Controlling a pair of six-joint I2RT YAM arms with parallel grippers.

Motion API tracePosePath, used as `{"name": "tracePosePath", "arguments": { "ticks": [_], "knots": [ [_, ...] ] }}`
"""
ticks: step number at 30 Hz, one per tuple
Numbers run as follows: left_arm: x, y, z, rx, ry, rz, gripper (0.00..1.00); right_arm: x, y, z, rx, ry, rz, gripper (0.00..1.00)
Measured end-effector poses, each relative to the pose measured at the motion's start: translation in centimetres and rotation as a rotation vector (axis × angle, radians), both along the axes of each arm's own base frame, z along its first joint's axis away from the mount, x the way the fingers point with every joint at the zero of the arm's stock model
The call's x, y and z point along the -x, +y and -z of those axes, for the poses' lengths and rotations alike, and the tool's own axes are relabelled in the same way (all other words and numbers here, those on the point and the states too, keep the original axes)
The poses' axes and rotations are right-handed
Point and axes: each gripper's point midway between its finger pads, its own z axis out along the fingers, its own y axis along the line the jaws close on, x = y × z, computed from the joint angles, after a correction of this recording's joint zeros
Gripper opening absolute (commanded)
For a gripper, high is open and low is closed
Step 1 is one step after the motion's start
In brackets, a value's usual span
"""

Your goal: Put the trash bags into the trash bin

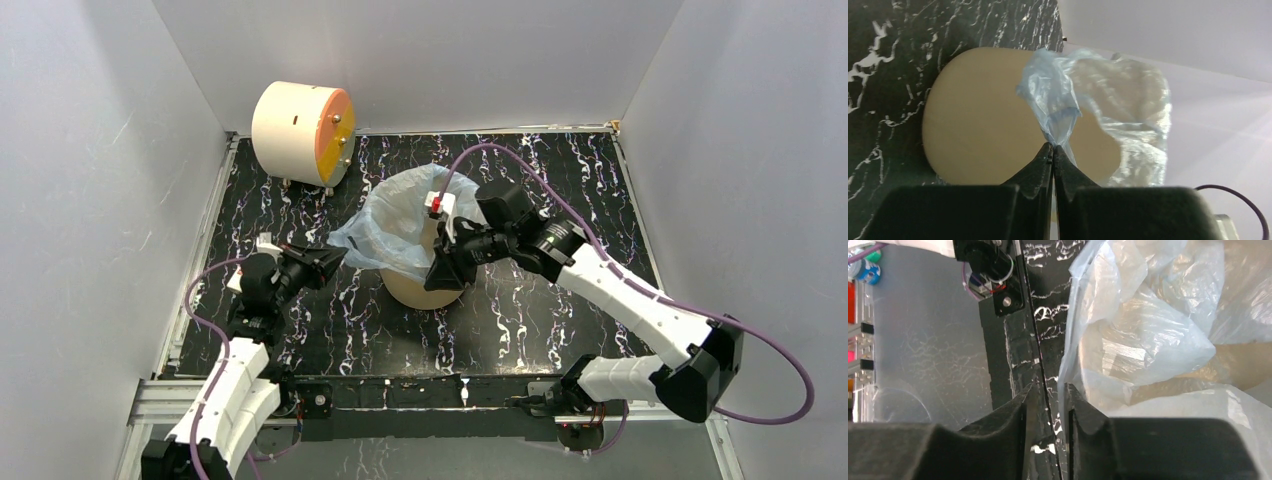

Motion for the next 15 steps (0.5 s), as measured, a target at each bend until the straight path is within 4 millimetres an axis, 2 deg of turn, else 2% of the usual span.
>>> {"name": "tracePosePath", "arguments": {
  "ticks": [2, 4, 6, 7, 10, 12, 15],
  "knots": [
    [0.1, 0.0, 1.8, 0.005, 0.018, 0.0, 0.01, 0.0, -0.1, -0.8, -0.032, -0.02, 0.015, 0.44],
    [0.1, -0.1, 3.7, 0.013, 0.044, 0.002, 0.08, 0.1, -0.3, -2.1, -0.072, -0.046, 0.039, 0.5],
    [0.1, -0.3, 4.8, 0.018, 0.062, 0.01, 0.1, -0.3, -0.6, -3.8, -0.12, -0.089, 0.085, 0.61],
    [0.0, -0.4, 5.0, 0.02, 0.064, 0.017, 0.14, -0.6, -0.9, -4.9, -0.147, -0.113, 0.12, 0.67],
    [-0.3, -0.6, 4.3, 0.017, 0.019, 0.036, 0.16, -2.3, -2.4, -7.9, -0.208, -0.203, 0.294, 0.79],
    [-0.4, -0.8, 3.6, 0.015, -0.019, 0.048, 0.18, -4.3, -4.4, -9.6, -0.232, -0.265, 0.479, 0.81],
    [-0.4, -0.9, 3.1, 0.007, -0.049, 0.06, 0.19, -7.5, -8.0, -9.9, -0.203, -0.295, 0.772, 0.85]
  ]
}}
